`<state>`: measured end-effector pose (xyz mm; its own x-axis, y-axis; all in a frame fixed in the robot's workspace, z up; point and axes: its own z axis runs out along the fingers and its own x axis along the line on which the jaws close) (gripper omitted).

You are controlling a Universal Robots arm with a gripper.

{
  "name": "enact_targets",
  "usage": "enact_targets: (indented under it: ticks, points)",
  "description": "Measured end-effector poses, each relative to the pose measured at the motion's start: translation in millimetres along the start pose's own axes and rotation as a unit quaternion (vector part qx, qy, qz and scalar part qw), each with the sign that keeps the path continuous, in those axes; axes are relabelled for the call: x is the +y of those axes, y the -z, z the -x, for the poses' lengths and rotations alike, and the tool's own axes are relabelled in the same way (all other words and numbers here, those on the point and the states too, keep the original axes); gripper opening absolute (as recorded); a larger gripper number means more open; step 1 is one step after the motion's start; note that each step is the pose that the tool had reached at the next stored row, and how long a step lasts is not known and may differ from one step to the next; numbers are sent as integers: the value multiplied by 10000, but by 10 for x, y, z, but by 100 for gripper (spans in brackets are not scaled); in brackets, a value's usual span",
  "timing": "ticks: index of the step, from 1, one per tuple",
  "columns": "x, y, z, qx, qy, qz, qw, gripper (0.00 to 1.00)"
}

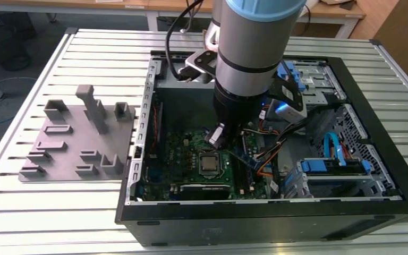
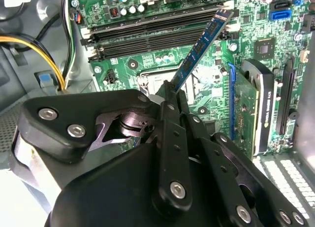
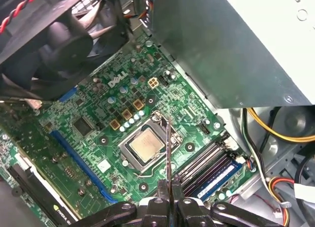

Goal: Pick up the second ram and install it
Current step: 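Insert the second ram into the second slot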

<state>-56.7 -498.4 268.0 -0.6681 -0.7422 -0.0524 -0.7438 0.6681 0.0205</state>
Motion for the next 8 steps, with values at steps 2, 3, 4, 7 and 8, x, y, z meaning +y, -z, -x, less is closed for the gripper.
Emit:
enact_targets:
  ticks: [2, 3, 4, 7, 8]
  points:
    - [0, 0, 0, -1, -86, -5, 10000, 14]
    - [0, -1, 0, -2, -127, -7, 9999, 14]
    - [0, -1, 0, -3, -169, -9, 9999, 14]
    - [0, -2, 0, -6, -297, -16, 9996, 14]
    - [0, -2, 0, -7, -339, -18, 9994, 14]
